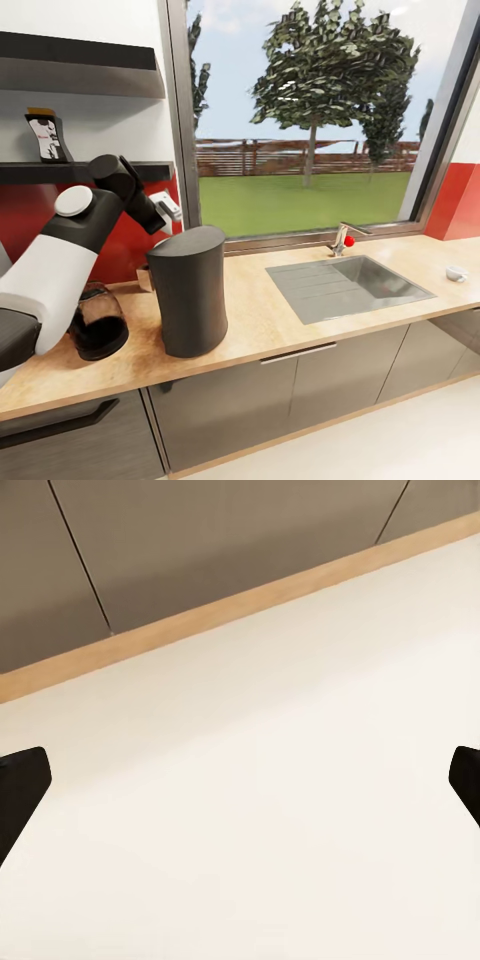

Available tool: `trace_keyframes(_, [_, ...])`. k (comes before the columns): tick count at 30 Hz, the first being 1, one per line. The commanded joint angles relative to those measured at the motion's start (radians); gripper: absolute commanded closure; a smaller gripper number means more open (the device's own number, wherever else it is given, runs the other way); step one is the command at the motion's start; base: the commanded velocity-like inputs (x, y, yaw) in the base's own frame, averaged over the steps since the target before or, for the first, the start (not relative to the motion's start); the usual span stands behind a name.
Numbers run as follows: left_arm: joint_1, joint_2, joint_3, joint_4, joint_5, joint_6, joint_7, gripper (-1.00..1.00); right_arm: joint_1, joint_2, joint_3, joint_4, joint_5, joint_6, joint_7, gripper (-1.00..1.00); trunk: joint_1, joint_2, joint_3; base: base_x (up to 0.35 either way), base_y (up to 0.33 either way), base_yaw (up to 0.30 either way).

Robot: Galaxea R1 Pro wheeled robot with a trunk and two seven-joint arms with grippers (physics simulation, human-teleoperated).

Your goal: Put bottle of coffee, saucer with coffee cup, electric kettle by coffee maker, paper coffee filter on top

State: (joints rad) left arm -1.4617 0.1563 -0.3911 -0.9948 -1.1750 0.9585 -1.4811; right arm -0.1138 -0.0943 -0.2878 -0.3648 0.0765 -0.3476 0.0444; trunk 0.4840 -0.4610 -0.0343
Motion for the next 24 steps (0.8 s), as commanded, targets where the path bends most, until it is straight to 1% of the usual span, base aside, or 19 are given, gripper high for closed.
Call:
trace_keyframes(1, [0.000,0.001,-0.009,-0.001,-0.014,0.005,-0.015,1.00,-0.001,0.001,-0.009,0.001,0.008,-0.004,0.005,-1.00,0.001,-0.002,-0.002,0.000,0.000,0.000])
trace_keyframes(8, [-0.002,0.004,-0.047,-0.002,-0.053,-0.003,-0.055,1.00,-0.001,0.001,-0.009,0.003,0.008,-0.003,0.005,-1.00,0.001,-0.002,-0.002,0.000,0.000,0.000])
trace_keyframes(11, [-0.002,0.004,-0.048,-0.002,-0.070,-0.004,-0.072,1.00,-0.001,0.001,-0.008,0.003,0.008,-0.004,0.005,-1.00,0.001,-0.002,-0.002,0.000,0.000,0.000])
trace_keyframes(12, [-0.002,0.004,-0.048,-0.002,-0.222,-0.005,-0.090,1.00,-0.001,0.001,-0.008,0.003,0.008,-0.004,0.005,-1.00,0.001,-0.002,-0.002,0.000,0.000,0.000])
trace_keyframes(16, [-0.002,0.004,-0.048,-0.002,-0.232,-0.006,-0.090,1.00,-0.001,0.001,-0.009,0.003,0.008,-0.003,0.005,-1.00,0.001,-0.002,-0.002,0.000,0.000,0.000])
trace_keyframes(24, [-0.002,0.005,-0.048,-0.002,-0.236,-0.006,-0.090,1.00,-0.001,0.001,-0.010,0.003,0.008,-0.002,0.005,-1.00,0.001,-0.002,-0.002,0.000,0.000,0.000])
